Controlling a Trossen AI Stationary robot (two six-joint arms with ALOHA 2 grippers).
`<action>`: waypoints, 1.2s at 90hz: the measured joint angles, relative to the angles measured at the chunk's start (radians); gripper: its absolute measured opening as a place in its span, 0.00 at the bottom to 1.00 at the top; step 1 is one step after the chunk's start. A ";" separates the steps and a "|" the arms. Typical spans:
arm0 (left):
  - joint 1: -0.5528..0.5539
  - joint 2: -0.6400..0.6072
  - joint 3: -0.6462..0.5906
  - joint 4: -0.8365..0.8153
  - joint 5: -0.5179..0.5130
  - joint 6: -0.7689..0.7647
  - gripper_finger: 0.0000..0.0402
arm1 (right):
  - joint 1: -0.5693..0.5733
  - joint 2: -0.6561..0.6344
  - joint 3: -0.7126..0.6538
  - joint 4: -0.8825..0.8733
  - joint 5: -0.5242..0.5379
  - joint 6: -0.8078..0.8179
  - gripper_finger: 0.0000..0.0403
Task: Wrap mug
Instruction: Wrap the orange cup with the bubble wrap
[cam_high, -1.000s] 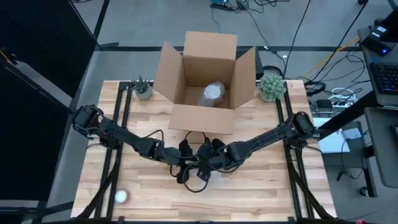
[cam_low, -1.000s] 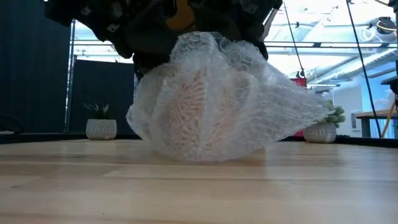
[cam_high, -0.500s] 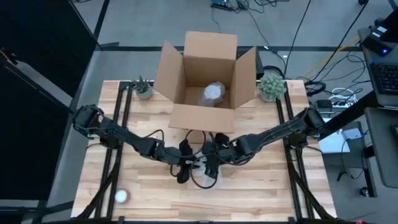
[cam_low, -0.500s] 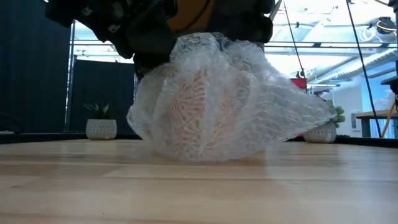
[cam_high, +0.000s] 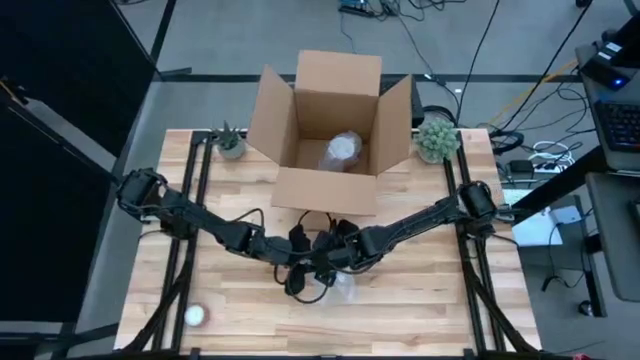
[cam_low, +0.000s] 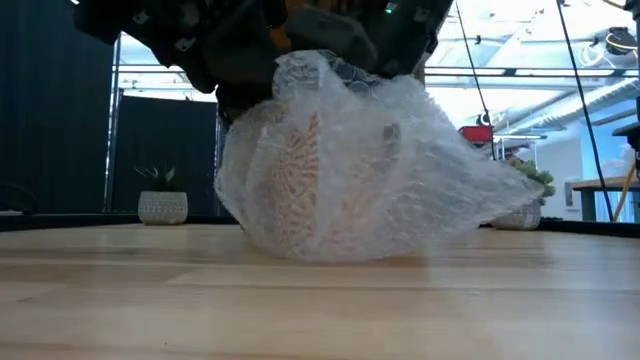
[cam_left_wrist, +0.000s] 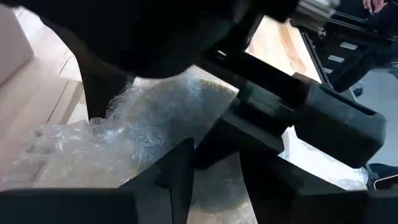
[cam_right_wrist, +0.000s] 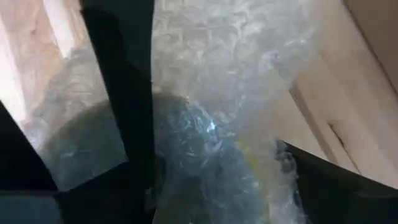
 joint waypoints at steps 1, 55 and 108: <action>0.000 0.000 0.000 0.001 0.000 0.000 0.30 | 0.000 0.000 0.000 0.000 -0.002 -0.001 0.67; -0.039 -0.123 0.074 -0.222 0.034 -0.014 0.30 | 0.010 0.004 -0.007 -0.005 -0.055 -0.052 0.67; -0.040 -0.222 0.080 -0.662 -0.153 -0.064 0.30 | 0.010 0.003 -0.006 0.002 -0.055 -0.062 0.67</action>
